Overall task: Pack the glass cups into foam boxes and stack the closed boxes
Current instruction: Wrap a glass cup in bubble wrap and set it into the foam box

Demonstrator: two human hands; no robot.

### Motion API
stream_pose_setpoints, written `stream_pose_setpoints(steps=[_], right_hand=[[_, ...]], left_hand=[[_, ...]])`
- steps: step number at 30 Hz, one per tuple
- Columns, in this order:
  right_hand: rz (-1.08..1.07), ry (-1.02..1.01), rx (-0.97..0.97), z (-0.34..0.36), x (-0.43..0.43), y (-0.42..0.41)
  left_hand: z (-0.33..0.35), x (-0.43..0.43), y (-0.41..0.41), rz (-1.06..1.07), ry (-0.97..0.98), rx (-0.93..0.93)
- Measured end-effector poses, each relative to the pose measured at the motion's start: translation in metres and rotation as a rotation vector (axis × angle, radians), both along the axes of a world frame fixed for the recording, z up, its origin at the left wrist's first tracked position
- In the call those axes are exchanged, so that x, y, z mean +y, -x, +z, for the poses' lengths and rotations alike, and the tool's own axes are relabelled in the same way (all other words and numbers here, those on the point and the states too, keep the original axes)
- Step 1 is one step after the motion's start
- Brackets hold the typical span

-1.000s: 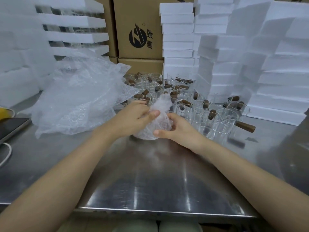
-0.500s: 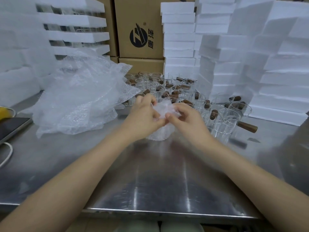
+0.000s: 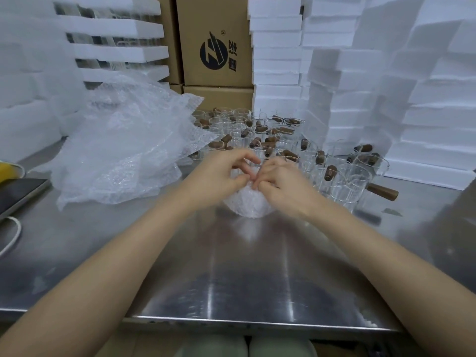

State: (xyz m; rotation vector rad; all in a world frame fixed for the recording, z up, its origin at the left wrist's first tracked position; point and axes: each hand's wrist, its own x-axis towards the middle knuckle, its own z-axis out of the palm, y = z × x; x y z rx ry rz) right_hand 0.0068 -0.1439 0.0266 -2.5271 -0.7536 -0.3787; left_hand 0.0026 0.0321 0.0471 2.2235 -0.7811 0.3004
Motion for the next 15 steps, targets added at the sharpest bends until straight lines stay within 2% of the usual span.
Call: stream_pose_setpoints(steps=[2, 6, 8, 10, 12, 15], right_hand=[[-0.002, -0.157, 0.103, 0.0, -0.001, 0.004], [-0.002, -0.501, 0.15, 0.001, -0.006, 0.011], [0.019, -0.465, 0.261, 0.007, -0.013, 0.012], [0.047, -0.284, 0.364, 0.011, -0.021, 0.01], [0.07, -0.174, 0.396, 0.011, -0.026, 0.009], [0.074, -0.156, 0.396, 0.01, -0.024, 0.008]], left_hand=[[0.0, -0.001, 0.0, 0.0, -0.101, -0.138], [0.001, -0.004, 0.003, -0.009, -0.269, -0.25], [-0.002, -0.008, 0.005, 0.001, -0.412, -0.329], [-0.007, -0.016, 0.012, 0.028, -0.581, -0.379], [-0.011, -0.024, 0.016, 0.061, -0.657, -0.441], [-0.01, -0.028, 0.013, 0.034, -0.701, -0.428]])
